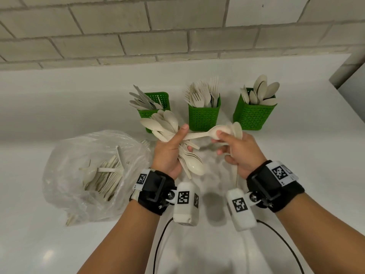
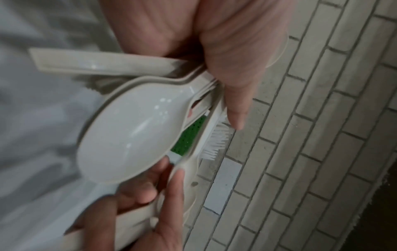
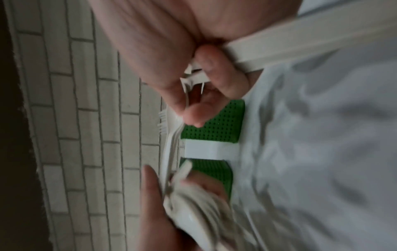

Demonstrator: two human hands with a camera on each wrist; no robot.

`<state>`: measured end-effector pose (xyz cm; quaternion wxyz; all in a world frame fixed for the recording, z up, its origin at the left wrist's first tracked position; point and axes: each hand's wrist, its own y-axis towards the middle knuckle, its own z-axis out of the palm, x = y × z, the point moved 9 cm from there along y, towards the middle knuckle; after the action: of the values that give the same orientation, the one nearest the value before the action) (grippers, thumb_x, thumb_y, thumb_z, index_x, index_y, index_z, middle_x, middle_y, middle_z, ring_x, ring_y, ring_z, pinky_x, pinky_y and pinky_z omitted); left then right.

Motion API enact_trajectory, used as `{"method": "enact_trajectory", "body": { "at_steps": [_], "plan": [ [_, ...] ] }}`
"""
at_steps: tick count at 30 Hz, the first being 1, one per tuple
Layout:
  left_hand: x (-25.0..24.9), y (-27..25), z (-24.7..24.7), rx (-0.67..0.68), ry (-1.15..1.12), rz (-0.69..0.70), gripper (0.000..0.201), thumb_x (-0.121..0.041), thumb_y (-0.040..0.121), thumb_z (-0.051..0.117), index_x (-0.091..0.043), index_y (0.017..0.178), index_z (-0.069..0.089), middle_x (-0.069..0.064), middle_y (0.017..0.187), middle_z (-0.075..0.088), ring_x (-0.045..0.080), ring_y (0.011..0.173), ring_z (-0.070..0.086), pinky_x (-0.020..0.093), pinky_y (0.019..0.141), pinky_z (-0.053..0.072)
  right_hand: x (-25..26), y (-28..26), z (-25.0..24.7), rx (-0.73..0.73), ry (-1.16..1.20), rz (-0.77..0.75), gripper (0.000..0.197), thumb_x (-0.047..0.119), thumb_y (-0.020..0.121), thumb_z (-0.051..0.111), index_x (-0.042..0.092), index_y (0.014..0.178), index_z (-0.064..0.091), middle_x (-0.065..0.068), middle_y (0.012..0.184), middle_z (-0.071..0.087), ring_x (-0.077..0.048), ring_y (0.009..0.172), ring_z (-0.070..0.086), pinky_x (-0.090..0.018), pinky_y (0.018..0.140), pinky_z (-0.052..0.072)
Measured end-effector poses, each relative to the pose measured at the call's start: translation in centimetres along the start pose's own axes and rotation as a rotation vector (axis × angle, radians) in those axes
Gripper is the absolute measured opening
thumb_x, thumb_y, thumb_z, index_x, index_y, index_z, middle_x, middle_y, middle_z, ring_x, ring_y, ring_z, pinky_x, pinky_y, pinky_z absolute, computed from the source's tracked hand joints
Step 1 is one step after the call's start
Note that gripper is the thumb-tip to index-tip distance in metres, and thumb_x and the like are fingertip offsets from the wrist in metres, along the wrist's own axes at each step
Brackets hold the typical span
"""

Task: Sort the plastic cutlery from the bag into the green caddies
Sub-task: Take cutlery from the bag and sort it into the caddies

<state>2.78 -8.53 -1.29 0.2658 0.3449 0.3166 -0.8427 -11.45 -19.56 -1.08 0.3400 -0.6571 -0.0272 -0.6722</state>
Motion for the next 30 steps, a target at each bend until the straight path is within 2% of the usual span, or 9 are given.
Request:
{"method": "enact_trajectory", "body": {
  "at_steps": [4,6,8,12,15,20,24,28,30],
  "plan": [
    [0.7,-0.1,-0.4,0.007,0.122,0.006,0.014,0.003,0.082,0.069,-0.01,0.08,0.067,0.005,0.068,0.063,0.016,0.054,0.057,0.027,0.053,0.049,1.3,0.2,0.3,0.062,0.213,-0.009,0.008,0.018,0.097,0.056,0.012,0.102,0.058,-0.011,0.101,0.074,-0.015,0.073,0.069,-0.02,0.035,0.02],
    [1.6,-0.8,1.4,0.119,0.187,0.002,0.012,0.002,0.082,0.07,-0.009,0.086,0.07,0.01,0.078,0.066,0.019,0.063,0.06,0.031,0.06,0.05,1.7,-0.2,2.2,0.182,0.252,-0.019,0.013,0.02,0.095,0.057,0.008,0.098,0.06,-0.011,0.087,0.073,-0.012,0.058,0.061,-0.019,0.038,0.026],
    [2.5,-1.5,2.6,0.181,0.237,-0.013,0.012,-0.002,0.083,0.071,-0.01,0.092,0.071,0.009,0.081,0.068,0.015,0.058,0.059,0.026,0.05,0.047,2.1,-0.4,3.0,0.2,0.22,-0.034,0.017,0.02,0.096,0.056,0.004,0.095,0.061,-0.004,0.065,0.064,-0.01,0.044,0.051,-0.021,0.039,0.036],
    [2.8,-0.9,1.1,0.035,0.274,-0.029,0.012,-0.009,0.085,0.071,-0.008,0.088,0.06,0.003,0.063,0.055,0.012,0.049,0.053,0.024,0.043,0.045,3.3,0.9,1.2,0.073,0.304,-0.061,0.022,0.024,0.103,0.045,0.014,0.083,0.048,0.005,0.048,0.036,-0.01,0.039,0.034,-0.02,0.039,0.034],
    [2.2,-0.2,-0.2,-0.073,0.203,-0.026,0.015,-0.013,0.088,0.07,-0.01,0.078,0.059,0.002,0.057,0.054,0.014,0.047,0.049,0.025,0.044,0.044,2.5,0.6,0.4,0.087,0.112,-0.068,0.03,0.041,0.099,0.049,0.016,0.082,0.046,0.004,0.05,0.029,-0.01,0.036,0.025,-0.018,0.037,0.023],
    [1.1,0.8,-0.9,-0.132,0.09,-0.008,0.014,-0.015,0.091,0.066,-0.01,0.081,0.058,0.003,0.06,0.053,0.015,0.046,0.052,0.024,0.045,0.045,-0.8,-0.5,0.7,0.155,-0.131,-0.103,0.024,0.012,0.088,0.069,0.014,0.078,0.047,0.007,0.048,0.039,-0.011,0.039,0.033,-0.021,0.039,0.032],
    [0.5,1.2,-1.0,-0.152,0.073,0.022,0.011,-0.013,0.09,0.067,-0.01,0.083,0.06,0.002,0.06,0.055,0.016,0.056,0.058,0.025,0.045,0.047,-2.4,-1.4,1.8,0.238,-0.151,-0.021,0.019,0.025,0.085,0.072,0.013,0.084,0.058,0.005,0.049,0.038,-0.009,0.036,0.026,-0.018,0.037,0.022],
    [-0.1,1.3,-0.5,-0.156,0.045,0.058,0.02,-0.013,0.091,0.066,-0.009,0.074,0.057,-0.001,0.053,0.057,0.016,0.053,0.056,0.026,0.049,0.05,-3.0,-2.8,3.9,0.364,-0.186,-0.026,0.014,0.006,0.08,0.076,0.008,0.089,0.066,0.007,0.06,0.064,-0.002,0.045,0.053,-0.014,0.042,0.04],
    [-0.2,1.2,-0.2,-0.146,0.04,0.067,0.023,-0.012,0.091,0.065,-0.01,0.07,0.057,0.0,0.052,0.057,0.016,0.051,0.055,0.027,0.05,0.049,-2.7,-2.7,3.8,0.315,-0.197,-0.075,0.011,0.006,0.08,0.077,0.005,0.084,0.067,-0.005,0.062,0.062,-0.007,0.041,0.047,-0.015,0.039,0.036]
  ]
}}
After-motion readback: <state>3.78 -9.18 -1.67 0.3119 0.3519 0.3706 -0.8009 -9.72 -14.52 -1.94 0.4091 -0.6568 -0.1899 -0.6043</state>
